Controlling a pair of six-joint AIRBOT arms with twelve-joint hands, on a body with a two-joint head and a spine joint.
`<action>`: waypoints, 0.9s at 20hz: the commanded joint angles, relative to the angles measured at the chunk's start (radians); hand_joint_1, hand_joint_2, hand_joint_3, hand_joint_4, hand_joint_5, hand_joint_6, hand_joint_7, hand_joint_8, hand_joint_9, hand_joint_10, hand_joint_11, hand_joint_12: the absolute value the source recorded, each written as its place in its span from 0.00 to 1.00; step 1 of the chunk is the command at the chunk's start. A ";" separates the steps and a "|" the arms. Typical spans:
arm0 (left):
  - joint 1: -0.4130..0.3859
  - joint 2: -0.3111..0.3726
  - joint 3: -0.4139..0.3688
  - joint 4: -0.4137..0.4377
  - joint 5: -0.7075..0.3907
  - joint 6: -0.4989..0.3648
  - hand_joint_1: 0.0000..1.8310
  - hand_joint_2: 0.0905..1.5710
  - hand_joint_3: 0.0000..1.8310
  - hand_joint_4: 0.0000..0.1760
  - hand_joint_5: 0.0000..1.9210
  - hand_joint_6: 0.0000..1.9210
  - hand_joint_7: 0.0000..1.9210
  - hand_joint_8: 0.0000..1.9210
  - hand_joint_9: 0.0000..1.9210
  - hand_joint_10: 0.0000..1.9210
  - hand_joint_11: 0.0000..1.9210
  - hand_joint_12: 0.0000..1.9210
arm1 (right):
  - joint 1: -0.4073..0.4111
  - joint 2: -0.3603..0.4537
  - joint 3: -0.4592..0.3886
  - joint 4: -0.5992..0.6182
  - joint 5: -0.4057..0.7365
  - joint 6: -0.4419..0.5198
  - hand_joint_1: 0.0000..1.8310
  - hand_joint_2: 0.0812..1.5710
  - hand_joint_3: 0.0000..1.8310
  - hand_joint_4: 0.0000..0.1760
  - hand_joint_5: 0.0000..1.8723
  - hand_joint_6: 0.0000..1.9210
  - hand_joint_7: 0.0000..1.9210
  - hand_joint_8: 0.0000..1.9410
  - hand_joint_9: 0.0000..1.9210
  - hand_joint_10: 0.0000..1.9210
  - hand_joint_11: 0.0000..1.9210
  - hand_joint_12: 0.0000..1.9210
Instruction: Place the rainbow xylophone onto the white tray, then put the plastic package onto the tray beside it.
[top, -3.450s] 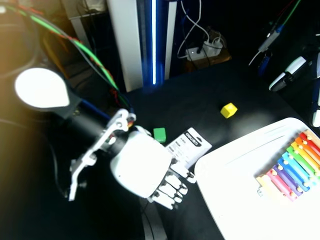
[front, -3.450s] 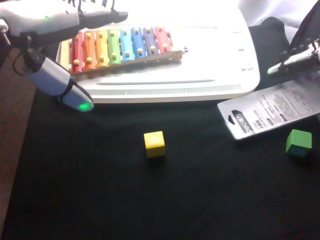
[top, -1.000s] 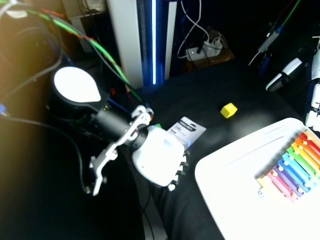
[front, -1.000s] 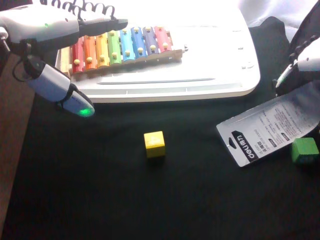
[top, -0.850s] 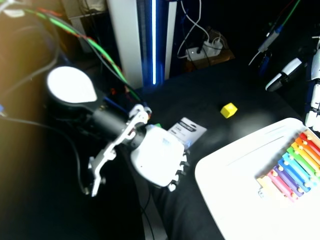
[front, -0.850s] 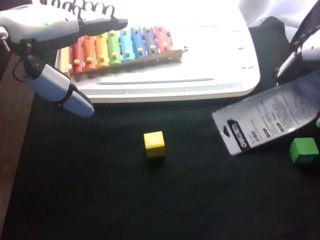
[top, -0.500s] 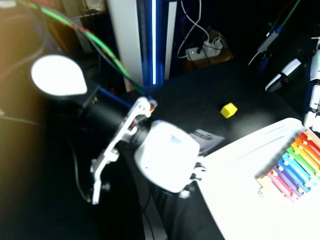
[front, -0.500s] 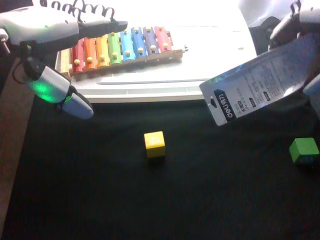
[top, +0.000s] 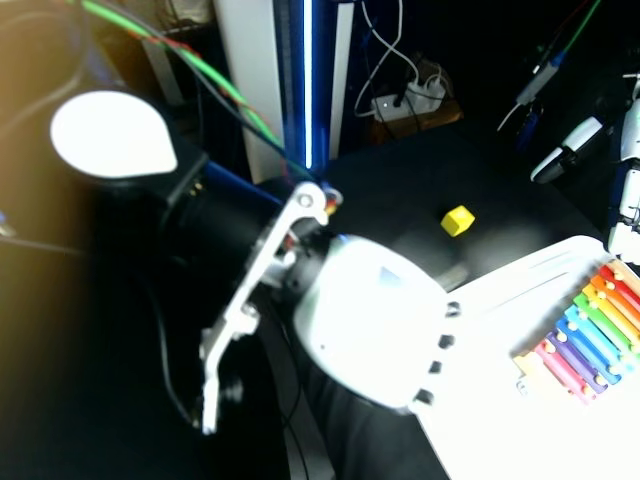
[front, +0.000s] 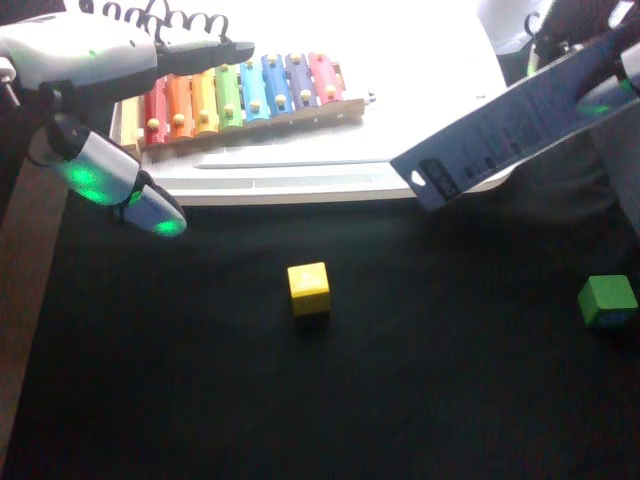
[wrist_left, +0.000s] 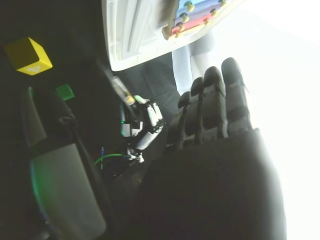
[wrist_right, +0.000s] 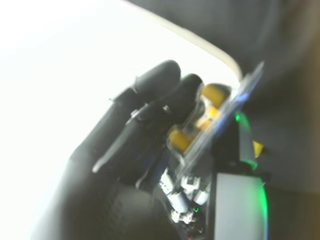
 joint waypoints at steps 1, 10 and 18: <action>-0.009 0.000 0.004 -0.032 -0.076 0.001 0.49 0.43 0.00 0.00 0.00 0.00 0.06 0.00 0.09 0.00 0.00 0.20 | 0.016 -0.006 0.010 0.058 0.002 -0.006 0.77 0.62 0.00 0.00 0.58 0.25 0.68 0.26 0.64 0.40 0.22 0.40; -0.009 0.000 0.004 -0.033 -0.078 0.001 0.50 0.44 0.00 0.00 0.00 0.00 0.06 0.00 0.09 0.00 0.00 0.25 | 0.016 -0.130 0.133 0.161 0.002 -0.008 0.76 0.65 0.00 0.00 0.52 0.38 0.60 0.33 0.61 0.48 0.55 0.55; -0.010 -0.001 0.003 -0.037 -0.084 0.001 0.50 0.45 0.00 0.00 0.00 0.00 0.04 0.00 0.08 0.00 0.00 0.20 | -0.011 -0.246 0.230 0.244 0.001 -0.007 0.77 0.63 0.00 0.00 0.59 0.26 0.61 0.34 0.62 0.50 0.51 0.64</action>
